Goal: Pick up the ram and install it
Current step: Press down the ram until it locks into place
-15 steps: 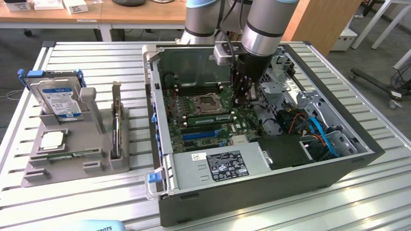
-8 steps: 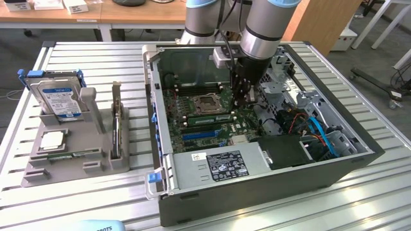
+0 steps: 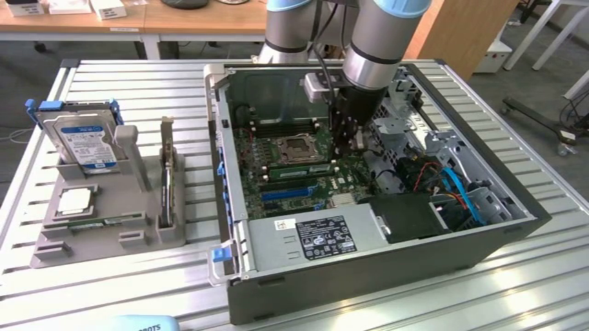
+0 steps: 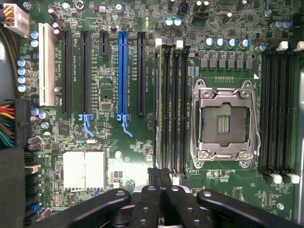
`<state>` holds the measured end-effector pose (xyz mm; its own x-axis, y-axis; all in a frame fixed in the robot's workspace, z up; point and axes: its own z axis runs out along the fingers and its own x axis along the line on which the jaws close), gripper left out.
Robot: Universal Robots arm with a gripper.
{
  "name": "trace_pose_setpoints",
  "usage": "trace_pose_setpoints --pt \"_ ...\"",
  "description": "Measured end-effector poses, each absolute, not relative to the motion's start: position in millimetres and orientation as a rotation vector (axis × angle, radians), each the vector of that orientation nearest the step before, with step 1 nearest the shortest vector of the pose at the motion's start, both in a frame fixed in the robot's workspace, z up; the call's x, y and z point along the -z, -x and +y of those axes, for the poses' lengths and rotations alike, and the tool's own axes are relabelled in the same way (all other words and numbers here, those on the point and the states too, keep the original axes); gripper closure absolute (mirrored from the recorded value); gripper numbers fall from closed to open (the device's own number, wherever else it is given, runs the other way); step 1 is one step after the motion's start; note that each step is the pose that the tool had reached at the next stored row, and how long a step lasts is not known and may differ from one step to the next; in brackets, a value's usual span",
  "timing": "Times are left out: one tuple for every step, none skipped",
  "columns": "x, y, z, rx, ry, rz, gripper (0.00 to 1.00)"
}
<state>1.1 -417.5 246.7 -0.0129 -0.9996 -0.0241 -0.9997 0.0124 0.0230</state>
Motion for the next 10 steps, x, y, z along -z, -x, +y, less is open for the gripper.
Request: trace_pose_setpoints --pt "-245.8 -1.1 -417.6 -0.052 2.206 2.235 0.9" --pt "-245.0 -1.1 -417.6 -0.052 2.206 2.234 0.9" --pt "-244.8 -1.1 -417.6 -0.052 2.206 2.235 0.9" --pt "-244.8 -1.1 -417.6 -0.052 2.206 2.235 0.9" --pt "-244.8 -1.1 -417.6 -0.052 2.206 2.235 0.9" --pt "-244.8 -1.1 -417.6 -0.052 2.206 2.235 0.9" --pt "-244.8 -1.4 -417.6 -0.052 2.206 2.235 0.9" --pt "-244.8 -2.0 -417.6 -0.052 2.206 2.235 0.9" --pt "-244.8 -2.6 -417.6 -0.052 2.206 2.235 0.9" --pt "-244.8 -3.3 -417.5 -0.052 2.206 2.235 0.9"
